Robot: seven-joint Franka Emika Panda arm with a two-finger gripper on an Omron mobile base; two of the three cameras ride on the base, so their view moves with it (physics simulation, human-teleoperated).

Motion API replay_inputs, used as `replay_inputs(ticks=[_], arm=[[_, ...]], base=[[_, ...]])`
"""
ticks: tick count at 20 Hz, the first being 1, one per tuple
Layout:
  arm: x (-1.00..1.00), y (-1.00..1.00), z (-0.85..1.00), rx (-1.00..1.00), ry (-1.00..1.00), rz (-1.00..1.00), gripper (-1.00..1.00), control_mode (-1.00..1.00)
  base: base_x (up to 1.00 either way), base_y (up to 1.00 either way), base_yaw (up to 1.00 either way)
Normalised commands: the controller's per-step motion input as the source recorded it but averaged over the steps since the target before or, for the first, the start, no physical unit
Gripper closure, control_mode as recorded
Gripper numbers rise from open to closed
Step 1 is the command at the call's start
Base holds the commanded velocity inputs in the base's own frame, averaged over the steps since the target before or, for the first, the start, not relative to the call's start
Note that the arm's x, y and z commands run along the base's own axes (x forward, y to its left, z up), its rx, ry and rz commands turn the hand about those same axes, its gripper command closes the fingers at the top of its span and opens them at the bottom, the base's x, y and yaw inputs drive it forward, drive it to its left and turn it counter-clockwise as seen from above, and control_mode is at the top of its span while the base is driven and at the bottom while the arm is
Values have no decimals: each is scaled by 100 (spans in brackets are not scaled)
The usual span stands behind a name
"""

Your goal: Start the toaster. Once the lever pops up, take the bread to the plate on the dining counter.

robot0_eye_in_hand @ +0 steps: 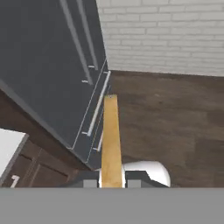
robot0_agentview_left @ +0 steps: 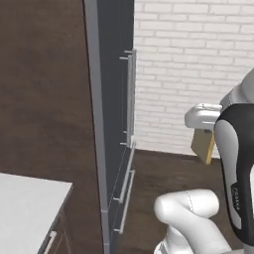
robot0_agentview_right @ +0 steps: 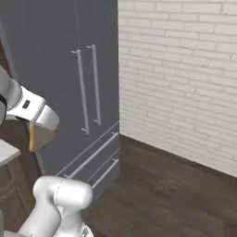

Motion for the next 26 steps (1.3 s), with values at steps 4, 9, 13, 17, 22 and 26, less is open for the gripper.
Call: replay_inputs(ticks=[4,9,13,17,22,26], arm=[[0,0,0,0,0,0,100,100],[0,0,0,0,0,0,100,100],[0,0,0,0,0,0,100,100],[0,0,0,0,0,0,100,100],[0,0,0,0,0,0,100,100],[0,0,0,0,0,0,100,100]], base=[[0,-6,-88],[30,-6,-76],[75,0,-61],[98,0,-53],[100,0,-46],[100,-8,-44]])
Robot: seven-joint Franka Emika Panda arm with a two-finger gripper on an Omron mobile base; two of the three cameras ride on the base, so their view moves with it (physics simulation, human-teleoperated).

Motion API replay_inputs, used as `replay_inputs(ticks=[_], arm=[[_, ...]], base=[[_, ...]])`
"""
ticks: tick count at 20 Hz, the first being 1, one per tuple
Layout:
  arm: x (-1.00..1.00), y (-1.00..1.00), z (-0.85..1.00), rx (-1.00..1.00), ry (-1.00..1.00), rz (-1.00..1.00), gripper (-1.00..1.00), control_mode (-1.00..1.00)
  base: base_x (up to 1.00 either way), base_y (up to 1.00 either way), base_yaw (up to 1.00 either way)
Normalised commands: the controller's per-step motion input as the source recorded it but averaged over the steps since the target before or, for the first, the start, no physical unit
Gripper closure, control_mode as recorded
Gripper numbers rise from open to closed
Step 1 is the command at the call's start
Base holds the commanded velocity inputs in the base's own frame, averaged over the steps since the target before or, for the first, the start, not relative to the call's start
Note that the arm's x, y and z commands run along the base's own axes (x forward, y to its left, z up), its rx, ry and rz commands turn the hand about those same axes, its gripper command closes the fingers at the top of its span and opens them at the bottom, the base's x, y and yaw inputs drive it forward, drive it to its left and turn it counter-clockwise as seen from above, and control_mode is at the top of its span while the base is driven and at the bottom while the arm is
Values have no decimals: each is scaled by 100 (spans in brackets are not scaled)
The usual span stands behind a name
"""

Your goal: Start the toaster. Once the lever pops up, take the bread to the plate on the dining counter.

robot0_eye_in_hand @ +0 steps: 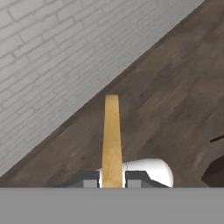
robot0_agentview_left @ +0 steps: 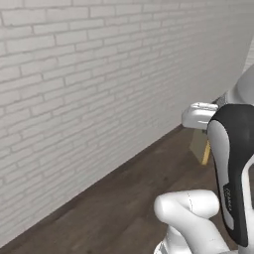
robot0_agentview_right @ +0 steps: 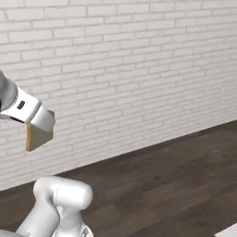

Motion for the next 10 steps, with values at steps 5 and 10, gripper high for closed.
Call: replay_inputs(ticks=[5,10], arm=[[0,0,0,0,0,0,100,100],[0,0,0,0,0,0,100,100]], base=[[100,-19,-43],[100,-27,-42]])
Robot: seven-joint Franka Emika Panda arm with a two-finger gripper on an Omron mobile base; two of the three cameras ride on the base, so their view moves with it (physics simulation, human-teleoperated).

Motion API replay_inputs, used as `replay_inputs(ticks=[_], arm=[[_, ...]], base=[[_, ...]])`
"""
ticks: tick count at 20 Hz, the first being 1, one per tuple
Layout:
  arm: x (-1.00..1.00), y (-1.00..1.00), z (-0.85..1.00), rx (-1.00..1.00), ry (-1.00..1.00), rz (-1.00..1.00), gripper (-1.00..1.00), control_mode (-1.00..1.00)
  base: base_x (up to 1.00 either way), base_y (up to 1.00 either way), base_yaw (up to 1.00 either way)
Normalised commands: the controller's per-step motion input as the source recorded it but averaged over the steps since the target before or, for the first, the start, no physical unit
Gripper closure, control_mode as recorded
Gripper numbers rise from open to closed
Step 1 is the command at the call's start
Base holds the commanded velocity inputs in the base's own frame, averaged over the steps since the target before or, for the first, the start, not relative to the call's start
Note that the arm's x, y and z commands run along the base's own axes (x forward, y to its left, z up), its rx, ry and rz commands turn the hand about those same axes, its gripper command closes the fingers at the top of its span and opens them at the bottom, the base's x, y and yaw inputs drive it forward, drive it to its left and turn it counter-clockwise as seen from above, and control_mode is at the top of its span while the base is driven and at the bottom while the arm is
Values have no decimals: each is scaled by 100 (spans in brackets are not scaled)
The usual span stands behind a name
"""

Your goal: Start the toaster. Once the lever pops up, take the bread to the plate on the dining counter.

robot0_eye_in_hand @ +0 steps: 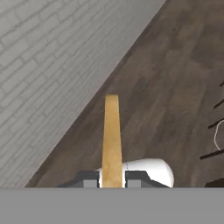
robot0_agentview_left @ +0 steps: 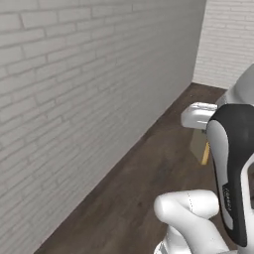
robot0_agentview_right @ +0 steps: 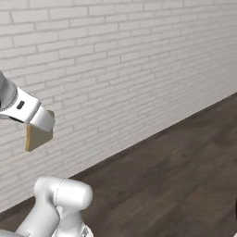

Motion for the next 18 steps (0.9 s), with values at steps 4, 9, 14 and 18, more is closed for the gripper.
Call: replay_inputs(ticks=[4,9,14,18], arm=[[0,0,0,0,0,0,100,100],[0,0,0,0,0,0,100,100],[0,0,0,0,0,0,100,100],[0,0,0,0,0,0,100,100]], base=[[100,-43,-41],[98,-35,-46],[77,-9,-59],[60,3,-70]])
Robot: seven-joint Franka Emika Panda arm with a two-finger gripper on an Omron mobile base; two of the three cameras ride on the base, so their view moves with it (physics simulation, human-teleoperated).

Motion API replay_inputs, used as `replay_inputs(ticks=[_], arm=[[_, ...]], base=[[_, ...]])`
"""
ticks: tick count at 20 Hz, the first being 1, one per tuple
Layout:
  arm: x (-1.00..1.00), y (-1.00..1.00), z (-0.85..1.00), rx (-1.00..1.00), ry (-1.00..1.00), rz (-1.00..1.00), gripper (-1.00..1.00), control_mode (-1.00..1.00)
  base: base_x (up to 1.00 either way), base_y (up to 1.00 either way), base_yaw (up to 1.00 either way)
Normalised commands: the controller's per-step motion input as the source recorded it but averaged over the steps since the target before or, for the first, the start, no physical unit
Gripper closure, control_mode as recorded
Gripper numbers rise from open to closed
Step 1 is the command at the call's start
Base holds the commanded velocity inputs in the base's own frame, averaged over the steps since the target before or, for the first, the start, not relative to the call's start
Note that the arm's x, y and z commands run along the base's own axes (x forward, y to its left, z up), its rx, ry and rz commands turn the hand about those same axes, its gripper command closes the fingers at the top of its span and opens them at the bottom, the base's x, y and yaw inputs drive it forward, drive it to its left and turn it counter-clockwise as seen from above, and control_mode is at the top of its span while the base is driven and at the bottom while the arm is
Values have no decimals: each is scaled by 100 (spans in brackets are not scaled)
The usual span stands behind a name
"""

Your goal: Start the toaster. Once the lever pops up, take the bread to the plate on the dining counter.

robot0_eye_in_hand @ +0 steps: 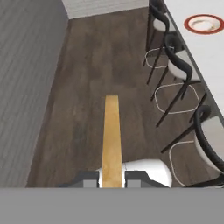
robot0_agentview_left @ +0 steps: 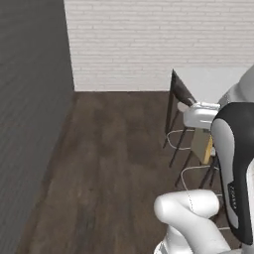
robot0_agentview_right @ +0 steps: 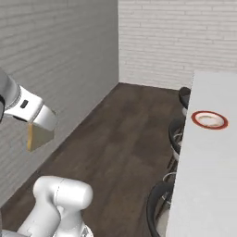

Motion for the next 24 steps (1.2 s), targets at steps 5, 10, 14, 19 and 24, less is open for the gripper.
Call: replay_inputs(ticks=[5,10,14,19,24], arm=[[0,0,0,0,0,0,100,100],[0,0,0,0,0,0,100,100],[0,0,0,0,0,0,100,100],[0,0,0,0,0,0,100,100],[0,0,0,0,0,0,100,100]], base=[[59,25,-72],[67,49,-69],[53,64,-65],[32,82,-61],[27,84,-60]])
